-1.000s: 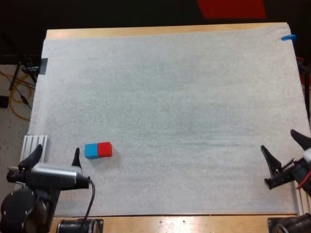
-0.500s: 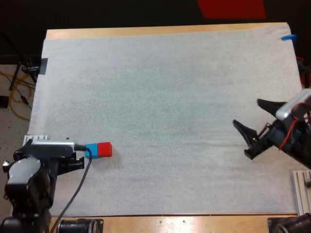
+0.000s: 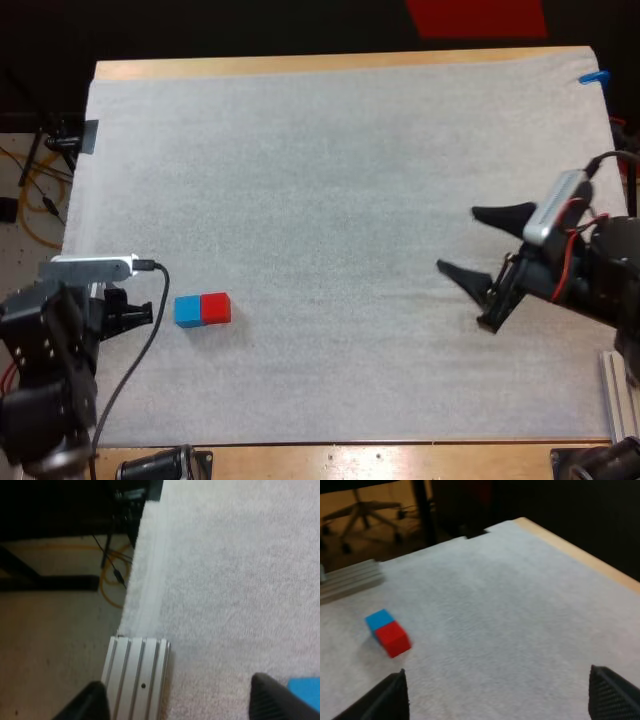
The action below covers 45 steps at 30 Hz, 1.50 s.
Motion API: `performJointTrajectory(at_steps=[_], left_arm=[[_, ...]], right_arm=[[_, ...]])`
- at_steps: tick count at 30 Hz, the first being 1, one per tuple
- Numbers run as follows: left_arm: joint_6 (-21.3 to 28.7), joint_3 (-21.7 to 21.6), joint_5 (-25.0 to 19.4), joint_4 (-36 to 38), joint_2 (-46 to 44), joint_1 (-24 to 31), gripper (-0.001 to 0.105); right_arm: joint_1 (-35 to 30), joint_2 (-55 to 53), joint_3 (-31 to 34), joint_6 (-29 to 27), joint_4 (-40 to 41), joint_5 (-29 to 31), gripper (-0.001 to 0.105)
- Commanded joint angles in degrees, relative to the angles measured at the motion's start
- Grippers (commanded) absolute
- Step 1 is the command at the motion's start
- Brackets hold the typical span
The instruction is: Stack red cube on blue cube
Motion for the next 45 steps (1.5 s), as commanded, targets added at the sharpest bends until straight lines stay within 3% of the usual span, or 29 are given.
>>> performJointTrajectory(at_steps=[1,6,8,15,20,30,45], left_arm=[[0.5,-0.5,-1.2,-0.2,1.8,0.0,0.049],[2.7,-0.5,0.5,-0.2,8.7,0.0,0.010],[2.8,-0.5,1.1,-0.2,11.4,0.0,0.000],[2.8,-0.5,7.5,-0.2,22.7,0.0,0.000],[2.8,-0.5,7.7,-0.2,30.1,0.0,0.000],[1.4,-0.5,12.4,-4.2,41.9,0.0,0.000],[-1.6,4.6,16.5,-9.4,46.6,0.0,0.000]], right_arm=[[1.6,0.5,-0.6,-1.0,-0.8,-0.6,0.071],[6.8,2.5,-0.6,-1.0,-0.8,3.1,0.071],[7.8,2.9,-0.6,-1.0,-0.8,3.5,0.071],[8.5,2.9,-0.6,-1.0,-0.8,5.7,0.071],[8.5,2.9,-0.6,-1.0,-0.8,5.7,0.071],[8.5,2.9,-0.6,-0.9,-0.8,5.7,0.071],[8.5,2.9,-0.6,-0.7,-0.8,7.5,0.071]])
